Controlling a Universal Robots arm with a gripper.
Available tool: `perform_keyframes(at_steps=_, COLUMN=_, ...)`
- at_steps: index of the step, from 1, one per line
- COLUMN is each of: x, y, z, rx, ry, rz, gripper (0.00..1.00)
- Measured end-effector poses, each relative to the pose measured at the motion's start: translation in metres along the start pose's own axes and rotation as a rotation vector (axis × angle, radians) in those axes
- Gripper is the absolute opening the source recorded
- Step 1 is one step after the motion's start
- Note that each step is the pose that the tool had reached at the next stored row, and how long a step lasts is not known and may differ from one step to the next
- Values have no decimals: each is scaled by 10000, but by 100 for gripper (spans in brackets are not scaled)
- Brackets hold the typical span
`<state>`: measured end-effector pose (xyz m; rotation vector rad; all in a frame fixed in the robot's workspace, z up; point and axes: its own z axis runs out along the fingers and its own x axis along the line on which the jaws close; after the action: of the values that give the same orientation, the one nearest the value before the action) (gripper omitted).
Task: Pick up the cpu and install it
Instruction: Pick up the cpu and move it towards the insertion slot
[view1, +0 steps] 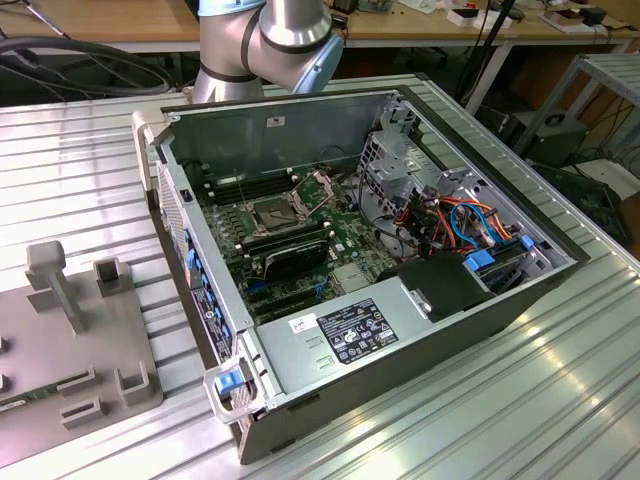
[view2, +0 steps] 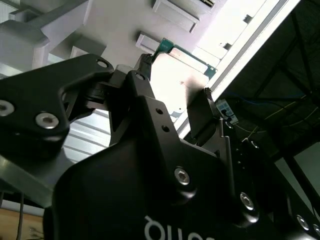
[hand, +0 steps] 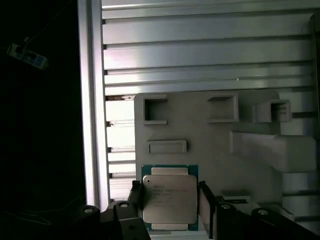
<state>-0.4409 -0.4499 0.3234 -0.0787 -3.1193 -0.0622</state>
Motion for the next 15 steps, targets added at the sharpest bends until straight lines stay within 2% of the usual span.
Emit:
perform_keyframes(at_steps=3, x=3, y=6, z=-133, rx=-3, ry=-5, rz=0, gripper=54)
perform_keyframes(at_steps=5, x=5, y=10, z=-255, rx=-4, ry=-5, rz=0, gripper=54)
perform_keyframes(at_steps=8, x=8, y=15, z=-370, rx=-4, ry=-5, rz=-1, gripper=54)
perform_keyframes(at_steps=9, x=9, y=18, z=-434, rx=-3, ry=-5, rz=0, gripper=54)
perform_keyframes(at_steps=11, x=11, y=20, z=-511, rx=-3, ry=-5, rz=0, gripper=54)
perform_keyframes(at_steps=12, x=12, y=23, z=-571, rx=-3, ry=-5, rz=0, gripper=54)
perform_keyframes(at_steps=15, x=15, y=28, z=-690, rx=-3, ry=-4, rz=0, gripper=54)
